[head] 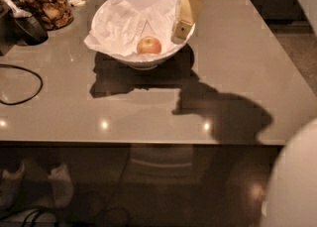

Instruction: Pick apple from white bowl

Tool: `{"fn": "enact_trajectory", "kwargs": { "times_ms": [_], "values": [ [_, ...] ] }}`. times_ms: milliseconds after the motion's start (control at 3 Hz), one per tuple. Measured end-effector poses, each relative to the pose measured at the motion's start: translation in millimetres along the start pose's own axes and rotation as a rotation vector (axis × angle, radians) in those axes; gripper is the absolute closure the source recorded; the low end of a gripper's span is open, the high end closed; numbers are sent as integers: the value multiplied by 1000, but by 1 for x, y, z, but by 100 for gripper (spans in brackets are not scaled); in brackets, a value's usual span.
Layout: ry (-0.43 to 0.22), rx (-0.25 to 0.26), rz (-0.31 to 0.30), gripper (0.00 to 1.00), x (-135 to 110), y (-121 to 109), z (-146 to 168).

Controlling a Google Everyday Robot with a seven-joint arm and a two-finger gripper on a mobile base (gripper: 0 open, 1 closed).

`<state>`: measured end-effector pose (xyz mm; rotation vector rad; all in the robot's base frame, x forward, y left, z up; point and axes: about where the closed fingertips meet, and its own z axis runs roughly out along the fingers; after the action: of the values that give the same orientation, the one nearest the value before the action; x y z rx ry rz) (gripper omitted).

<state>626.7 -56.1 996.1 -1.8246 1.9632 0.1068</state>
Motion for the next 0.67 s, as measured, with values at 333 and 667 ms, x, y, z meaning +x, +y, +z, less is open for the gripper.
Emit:
{"fn": "enact_trajectory", "kwargs": {
  "times_ms": [333,667],
  "values": [
    [0,16,-16,16,-15,-19,3],
    [-4,20,-28,21,-25,-30,7]
  ]
}}
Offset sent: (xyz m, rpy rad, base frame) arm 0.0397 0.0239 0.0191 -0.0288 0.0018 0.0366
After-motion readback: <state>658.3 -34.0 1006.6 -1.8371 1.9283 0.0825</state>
